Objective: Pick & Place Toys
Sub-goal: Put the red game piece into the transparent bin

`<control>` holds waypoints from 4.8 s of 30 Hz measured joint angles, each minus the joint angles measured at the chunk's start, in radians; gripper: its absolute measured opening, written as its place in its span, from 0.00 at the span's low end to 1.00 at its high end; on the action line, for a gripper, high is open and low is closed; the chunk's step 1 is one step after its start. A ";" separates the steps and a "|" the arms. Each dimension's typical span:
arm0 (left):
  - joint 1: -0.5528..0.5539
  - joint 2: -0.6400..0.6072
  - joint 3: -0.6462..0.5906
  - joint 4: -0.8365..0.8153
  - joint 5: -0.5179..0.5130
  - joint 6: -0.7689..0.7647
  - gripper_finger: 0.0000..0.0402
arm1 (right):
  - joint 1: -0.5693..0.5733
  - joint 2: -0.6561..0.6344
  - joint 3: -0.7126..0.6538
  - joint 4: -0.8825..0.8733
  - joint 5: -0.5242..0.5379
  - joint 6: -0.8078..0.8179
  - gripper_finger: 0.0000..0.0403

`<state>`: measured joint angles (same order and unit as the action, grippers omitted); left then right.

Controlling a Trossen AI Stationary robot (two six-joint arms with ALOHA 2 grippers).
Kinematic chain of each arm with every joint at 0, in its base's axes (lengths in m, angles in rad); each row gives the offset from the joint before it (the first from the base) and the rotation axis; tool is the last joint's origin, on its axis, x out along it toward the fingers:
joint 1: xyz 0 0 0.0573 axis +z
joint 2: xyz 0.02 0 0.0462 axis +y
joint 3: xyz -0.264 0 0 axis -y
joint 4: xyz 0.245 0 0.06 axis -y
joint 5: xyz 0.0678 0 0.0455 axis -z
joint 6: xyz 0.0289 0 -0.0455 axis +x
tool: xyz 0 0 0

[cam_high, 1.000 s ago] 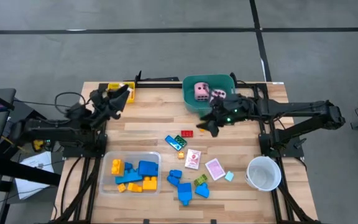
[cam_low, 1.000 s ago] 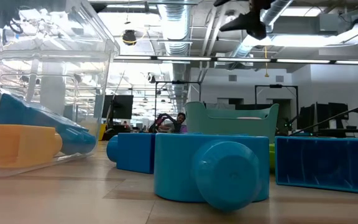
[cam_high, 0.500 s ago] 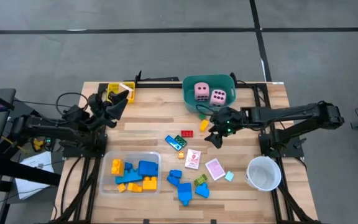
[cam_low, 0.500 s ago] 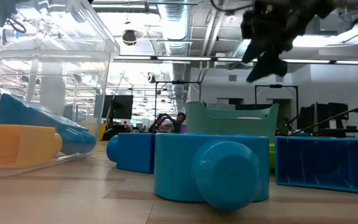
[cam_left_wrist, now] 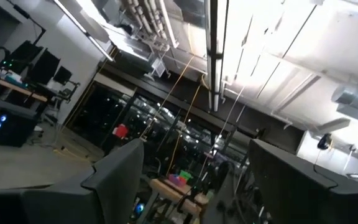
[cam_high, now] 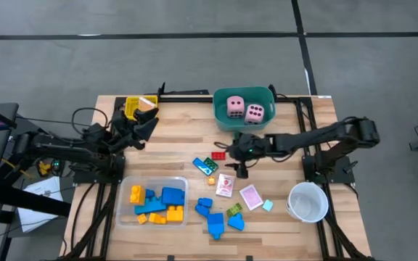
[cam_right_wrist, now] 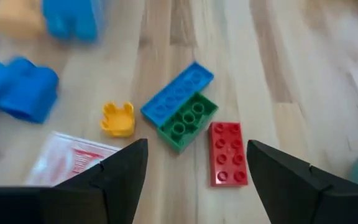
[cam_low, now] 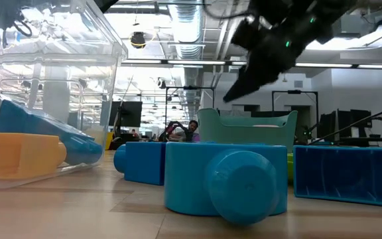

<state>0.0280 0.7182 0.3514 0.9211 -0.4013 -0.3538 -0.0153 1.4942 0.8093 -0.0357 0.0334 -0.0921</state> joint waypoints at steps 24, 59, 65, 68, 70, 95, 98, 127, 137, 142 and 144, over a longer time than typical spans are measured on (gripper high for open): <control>0.000 0.010 0.000 0.055 0.001 -0.002 0.71 | -0.061 0.277 0.001 0.220 0.050 -0.020 0.66; 0.000 0.010 0.000 0.045 0.003 -0.019 0.71 | -0.046 0.328 0.001 0.175 0.049 0.235 0.24; 0.000 0.010 0.000 0.045 0.015 -0.028 0.71 | -0.042 0.328 0.001 0.172 0.030 0.392 0.26; 0.000 0.010 0.000 0.045 0.015 -0.028 0.71 | -0.036 0.328 0.001 0.175 0.031 0.429 0.33; 0.000 0.010 0.000 0.045 0.015 -0.028 0.71 | -0.037 0.328 0.002 0.176 0.023 0.468 0.40; 0.000 0.010 0.000 0.018 0.028 -0.029 0.71 | -0.081 0.329 0.000 0.258 0.070 0.658 0.72; 0.000 0.010 0.000 0.018 0.033 -0.029 0.71 | -0.086 0.329 0.000 0.259 0.070 0.658 0.72; -0.001 0.010 0.000 -0.008 0.033 -0.055 0.71 | -0.046 0.424 0.200 -0.090 0.189 0.453 0.68; -0.034 0.010 0.000 -0.008 0.033 -0.055 0.71 | -0.016 0.421 0.199 -0.086 0.194 0.470 0.38; -0.058 0.010 0.000 -0.009 0.033 -0.055 0.71 | -0.009 0.392 0.192 -0.108 0.178 0.469 0.33; -0.070 0.010 0.000 -0.009 0.032 -0.055 0.71 | -0.008 0.373 0.192 -0.106 0.174 0.469 0.33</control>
<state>-0.0424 0.7284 0.3515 0.9120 -0.3691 -0.4086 -0.0230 1.8669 1.0012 -0.1414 0.2070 0.3768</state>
